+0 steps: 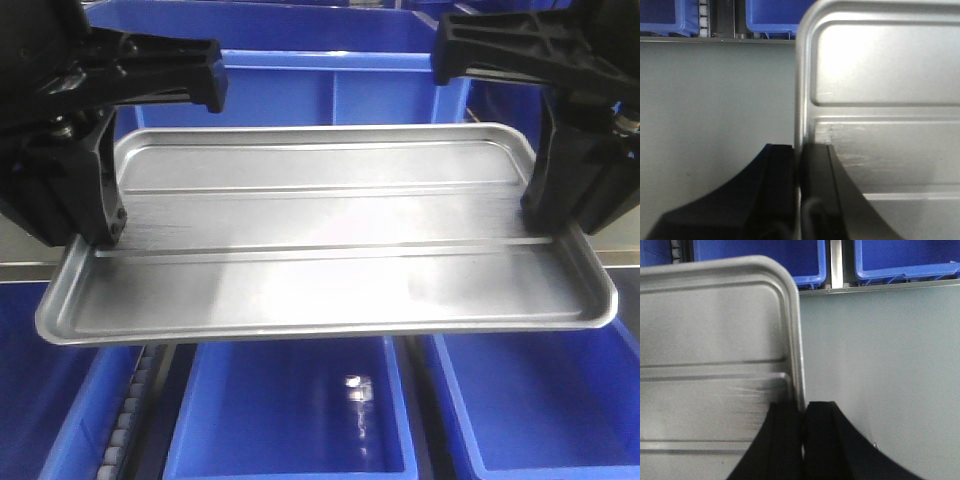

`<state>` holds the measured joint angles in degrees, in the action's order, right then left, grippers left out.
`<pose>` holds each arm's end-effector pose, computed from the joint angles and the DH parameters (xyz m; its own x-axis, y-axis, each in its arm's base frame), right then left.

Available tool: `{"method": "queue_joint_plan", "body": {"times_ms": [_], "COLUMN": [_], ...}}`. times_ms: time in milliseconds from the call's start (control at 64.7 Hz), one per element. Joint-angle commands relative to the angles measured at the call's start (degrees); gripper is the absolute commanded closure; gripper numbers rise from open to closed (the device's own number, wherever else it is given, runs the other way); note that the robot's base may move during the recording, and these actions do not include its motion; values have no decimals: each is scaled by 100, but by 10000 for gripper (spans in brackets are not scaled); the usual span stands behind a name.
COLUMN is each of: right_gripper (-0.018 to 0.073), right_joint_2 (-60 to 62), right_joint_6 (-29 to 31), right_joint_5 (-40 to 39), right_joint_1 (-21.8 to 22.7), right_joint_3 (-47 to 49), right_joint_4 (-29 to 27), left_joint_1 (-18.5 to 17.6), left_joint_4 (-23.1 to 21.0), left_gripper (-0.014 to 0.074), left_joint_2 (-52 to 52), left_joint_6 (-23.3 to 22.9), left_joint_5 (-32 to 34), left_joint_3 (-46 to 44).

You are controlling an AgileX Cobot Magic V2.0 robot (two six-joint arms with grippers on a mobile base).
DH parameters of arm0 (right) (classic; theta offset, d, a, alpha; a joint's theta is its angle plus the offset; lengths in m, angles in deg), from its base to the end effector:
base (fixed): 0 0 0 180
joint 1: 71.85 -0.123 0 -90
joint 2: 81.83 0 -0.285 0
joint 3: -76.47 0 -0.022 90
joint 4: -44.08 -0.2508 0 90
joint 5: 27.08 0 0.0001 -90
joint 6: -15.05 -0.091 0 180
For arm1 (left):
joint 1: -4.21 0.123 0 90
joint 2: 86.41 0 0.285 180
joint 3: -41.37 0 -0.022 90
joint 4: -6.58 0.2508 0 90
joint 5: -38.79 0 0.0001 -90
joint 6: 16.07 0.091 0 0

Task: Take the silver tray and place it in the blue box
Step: 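Hold the tray level with both grippers while the base drives to the crates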

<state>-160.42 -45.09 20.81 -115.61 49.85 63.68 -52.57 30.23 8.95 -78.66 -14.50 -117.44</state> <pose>0.1843 0.1451 0.2804 -0.8597 0.1528 -0.4873 0.0612 0.9781 0.1987 0.1640 -0.1970 0.2803 -0.8733 0.0508 -0.4844 0.1107 0.9892 -0.0959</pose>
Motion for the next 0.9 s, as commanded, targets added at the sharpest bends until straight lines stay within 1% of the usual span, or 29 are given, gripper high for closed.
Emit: {"method": "queue_joint_plan", "body": {"times_ms": [0, 881], "right_gripper": [501, 501], "right_joint_2": [120, 120], "right_joint_6": [-39, -39], "right_joint_5": [-97, -97], "right_joint_1": [33, 33], "right_joint_3": [207, 207], "right_joint_4": [257, 257], "left_joint_1": [4, 4], "left_joint_4": [188, 188], "left_gripper": [612, 612], "left_joint_2": [167, 167], "left_joint_6": [-11, -11], "left_joint_5": [-55, -55], "left_joint_3": [-165, -165]}}
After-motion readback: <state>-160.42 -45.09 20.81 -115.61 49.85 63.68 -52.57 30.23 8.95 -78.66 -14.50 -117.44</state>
